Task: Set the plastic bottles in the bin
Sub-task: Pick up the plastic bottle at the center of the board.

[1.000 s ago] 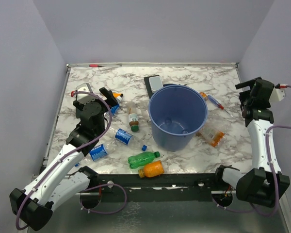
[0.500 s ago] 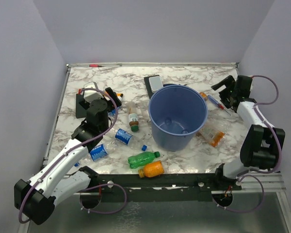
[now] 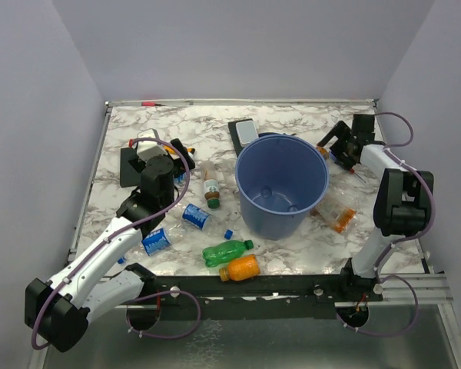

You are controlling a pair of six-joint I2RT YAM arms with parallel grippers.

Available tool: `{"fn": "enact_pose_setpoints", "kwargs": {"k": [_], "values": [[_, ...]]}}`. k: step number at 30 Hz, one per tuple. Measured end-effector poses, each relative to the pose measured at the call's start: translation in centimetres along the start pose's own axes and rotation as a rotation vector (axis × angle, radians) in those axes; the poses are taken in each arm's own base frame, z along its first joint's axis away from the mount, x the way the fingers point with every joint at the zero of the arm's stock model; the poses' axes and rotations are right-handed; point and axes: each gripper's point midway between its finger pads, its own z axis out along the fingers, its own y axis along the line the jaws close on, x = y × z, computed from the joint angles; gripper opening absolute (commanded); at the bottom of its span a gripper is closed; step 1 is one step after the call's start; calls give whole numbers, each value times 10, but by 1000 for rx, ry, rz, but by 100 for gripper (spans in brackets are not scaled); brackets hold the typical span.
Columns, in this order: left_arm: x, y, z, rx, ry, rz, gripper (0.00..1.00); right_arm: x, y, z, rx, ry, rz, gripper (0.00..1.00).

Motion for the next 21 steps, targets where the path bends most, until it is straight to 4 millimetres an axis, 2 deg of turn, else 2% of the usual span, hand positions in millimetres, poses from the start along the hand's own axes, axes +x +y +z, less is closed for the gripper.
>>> {"fn": "enact_pose_setpoints", "kwargs": {"k": [7, 16, 21], "values": [[3, -2, 1, 6, 8, 5, 99, 12, 0, 16, 29, 46, -29, 98], [4, -4, 1, 18, 14, 5, 99, 30, -6, 35, 57, 100, -41, 82], [4, -4, 1, 22, 15, 5, 99, 31, -7, 37, 57, 102, -41, 69]]}}
